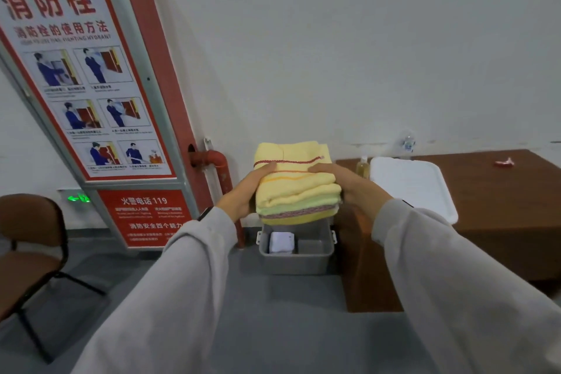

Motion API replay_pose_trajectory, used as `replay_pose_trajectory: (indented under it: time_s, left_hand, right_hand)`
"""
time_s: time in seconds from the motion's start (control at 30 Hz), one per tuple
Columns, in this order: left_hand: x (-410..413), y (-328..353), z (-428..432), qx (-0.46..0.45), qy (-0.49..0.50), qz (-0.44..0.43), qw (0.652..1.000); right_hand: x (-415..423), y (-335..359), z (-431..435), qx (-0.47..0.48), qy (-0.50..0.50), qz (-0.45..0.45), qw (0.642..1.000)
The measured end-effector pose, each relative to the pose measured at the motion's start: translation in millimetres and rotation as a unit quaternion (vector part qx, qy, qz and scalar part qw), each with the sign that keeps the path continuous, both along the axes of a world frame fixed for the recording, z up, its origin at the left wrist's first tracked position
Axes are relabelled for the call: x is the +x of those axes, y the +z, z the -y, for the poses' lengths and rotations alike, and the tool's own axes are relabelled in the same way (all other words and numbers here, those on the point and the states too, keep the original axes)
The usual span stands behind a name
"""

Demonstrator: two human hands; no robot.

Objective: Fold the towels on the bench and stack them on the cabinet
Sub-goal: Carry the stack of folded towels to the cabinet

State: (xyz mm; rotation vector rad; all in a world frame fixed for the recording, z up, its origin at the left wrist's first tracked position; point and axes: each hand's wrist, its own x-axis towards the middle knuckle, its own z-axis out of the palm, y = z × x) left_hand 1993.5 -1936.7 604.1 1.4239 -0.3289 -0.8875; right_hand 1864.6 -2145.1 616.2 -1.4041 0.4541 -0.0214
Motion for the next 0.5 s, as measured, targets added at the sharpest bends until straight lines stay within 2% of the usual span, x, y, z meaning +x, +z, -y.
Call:
replay_pose_trajectory:
  time_s: [0.23, 0.5]
  left_hand:
    - [193, -27, 100, 0.039, 0.017, -0.013, 0.999]
    - [365, -74, 197, 0.097, 0.046, -0.024, 0.994]
  right_hand:
    - [203, -48, 106, 0.026, 0.000, -0.019, 0.999]
    - [379, -96, 207, 0.046, 0.023, -0.038, 0.998]
